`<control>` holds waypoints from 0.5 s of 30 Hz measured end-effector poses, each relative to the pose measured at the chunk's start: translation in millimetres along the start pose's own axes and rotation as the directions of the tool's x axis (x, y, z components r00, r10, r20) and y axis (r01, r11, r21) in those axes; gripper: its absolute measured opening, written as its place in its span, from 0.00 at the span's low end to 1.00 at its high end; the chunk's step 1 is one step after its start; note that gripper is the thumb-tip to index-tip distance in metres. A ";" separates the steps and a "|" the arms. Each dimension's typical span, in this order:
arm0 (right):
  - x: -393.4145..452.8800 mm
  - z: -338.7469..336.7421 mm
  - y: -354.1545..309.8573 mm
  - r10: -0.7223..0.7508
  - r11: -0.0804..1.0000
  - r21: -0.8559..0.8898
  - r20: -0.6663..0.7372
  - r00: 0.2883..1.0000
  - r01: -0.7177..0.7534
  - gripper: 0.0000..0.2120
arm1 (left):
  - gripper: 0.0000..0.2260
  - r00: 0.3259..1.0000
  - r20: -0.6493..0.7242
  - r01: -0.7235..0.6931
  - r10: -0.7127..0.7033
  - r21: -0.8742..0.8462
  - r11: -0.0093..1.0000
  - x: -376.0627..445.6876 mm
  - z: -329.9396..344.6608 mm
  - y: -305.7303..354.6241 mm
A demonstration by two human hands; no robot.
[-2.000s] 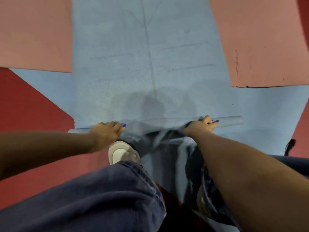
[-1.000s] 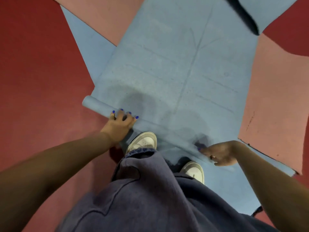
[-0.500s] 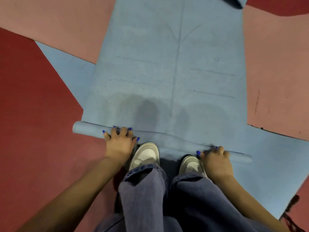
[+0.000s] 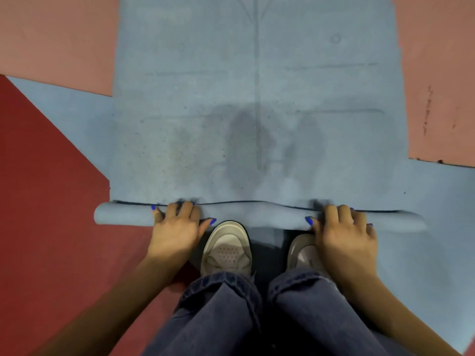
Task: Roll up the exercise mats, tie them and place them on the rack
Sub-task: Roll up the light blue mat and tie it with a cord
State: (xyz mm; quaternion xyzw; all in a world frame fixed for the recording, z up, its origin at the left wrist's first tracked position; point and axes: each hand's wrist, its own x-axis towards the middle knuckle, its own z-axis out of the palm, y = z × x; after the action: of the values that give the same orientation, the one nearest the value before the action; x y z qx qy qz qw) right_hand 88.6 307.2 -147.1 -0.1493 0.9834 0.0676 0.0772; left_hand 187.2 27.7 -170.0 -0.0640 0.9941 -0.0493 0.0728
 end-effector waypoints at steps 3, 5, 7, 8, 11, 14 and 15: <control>3.4 -0.9 1.7 -0.084 0.996 0.010 -0.140 0.987 0.086 0.11 | 0.25 0.999 0.040 0.024 -0.023 -0.016 1.000 1.9 -1.0 0.6; 9.0 -0.7 -0.4 -0.202 0.978 0.004 -0.211 0.956 0.208 0.03 | 0.25 0.997 0.067 0.036 -0.034 -0.025 0.999 1.9 -1.9 1.3; 14.1 0.0 0.9 -0.290 0.948 0.071 -0.204 0.935 0.309 0.08 | 0.25 0.996 0.081 0.043 -0.040 -0.032 0.999 2.6 -3.3 0.7; 15.4 2.7 2.7 -0.341 0.924 0.118 -0.168 0.925 0.363 0.16 | 0.25 0.996 0.077 0.039 -0.036 -0.033 0.999 3.3 -3.7 0.3; 18.5 9.4 4.9 -0.479 0.837 0.258 -0.080 0.874 0.482 0.31 | 0.24 0.996 0.078 0.037 -0.035 -0.036 0.999 4.4 -5.9 0.0; 22.4 7.6 -5.8 -0.492 0.794 0.378 -0.060 0.868 0.476 0.27 | 0.19 0.995 0.089 0.051 -0.047 -0.038 0.998 3.9 -5.6 -0.4; 24.6 6.9 -10.2 -0.497 0.787 0.392 -0.057 0.866 0.477 0.25 | 0.19 0.994 0.098 0.056 -0.052 -0.038 0.998 4.2 -5.9 -0.6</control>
State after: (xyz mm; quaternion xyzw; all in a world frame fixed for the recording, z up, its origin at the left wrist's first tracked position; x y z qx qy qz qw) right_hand 69.4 291.6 -159.2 -0.3773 0.9024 -0.1496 0.1446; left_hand 182.3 27.1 -164.7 -0.0949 0.9881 -0.0278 0.1181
